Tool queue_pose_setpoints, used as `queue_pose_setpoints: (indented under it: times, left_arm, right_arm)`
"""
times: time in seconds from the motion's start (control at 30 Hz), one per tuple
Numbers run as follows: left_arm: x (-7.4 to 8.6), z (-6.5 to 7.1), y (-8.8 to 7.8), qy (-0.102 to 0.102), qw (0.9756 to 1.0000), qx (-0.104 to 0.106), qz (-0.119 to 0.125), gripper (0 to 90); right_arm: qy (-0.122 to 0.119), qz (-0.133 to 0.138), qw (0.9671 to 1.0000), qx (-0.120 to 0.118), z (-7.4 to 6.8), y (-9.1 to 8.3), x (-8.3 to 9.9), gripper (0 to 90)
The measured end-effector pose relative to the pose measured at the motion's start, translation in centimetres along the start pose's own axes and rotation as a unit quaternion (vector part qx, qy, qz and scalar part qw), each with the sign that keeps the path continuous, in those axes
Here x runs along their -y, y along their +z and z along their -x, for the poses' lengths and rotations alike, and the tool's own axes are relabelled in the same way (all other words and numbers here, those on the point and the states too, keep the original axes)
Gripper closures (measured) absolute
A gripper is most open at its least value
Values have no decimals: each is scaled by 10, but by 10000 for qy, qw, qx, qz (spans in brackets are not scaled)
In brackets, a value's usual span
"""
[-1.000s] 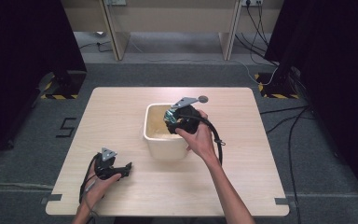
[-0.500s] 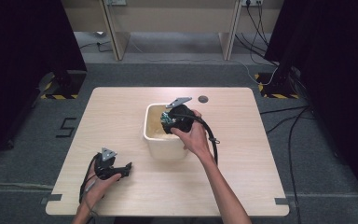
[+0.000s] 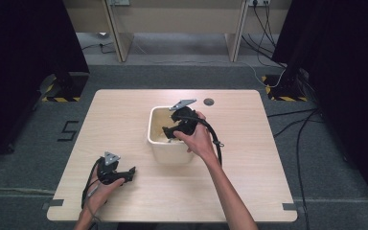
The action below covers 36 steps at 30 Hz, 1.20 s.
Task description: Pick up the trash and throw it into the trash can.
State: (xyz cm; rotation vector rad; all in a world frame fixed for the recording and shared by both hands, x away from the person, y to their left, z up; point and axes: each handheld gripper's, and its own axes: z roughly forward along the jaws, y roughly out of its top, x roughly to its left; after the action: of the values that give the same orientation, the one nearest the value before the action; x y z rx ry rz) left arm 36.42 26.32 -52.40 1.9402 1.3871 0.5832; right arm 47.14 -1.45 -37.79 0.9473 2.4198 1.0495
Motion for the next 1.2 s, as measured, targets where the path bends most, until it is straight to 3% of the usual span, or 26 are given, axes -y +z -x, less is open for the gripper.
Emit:
queue_pose_setpoints:
  times: [0.6,1.2]
  left_arm:
    - [0,0,0,0,10000,1,1,111]
    - [0,0,0,0,10000,0,-1,111]
  right_arm:
    - [-19,352,9992,208,10,-42,7,219]
    - [48,605,9974,386,22,-78,32,187]
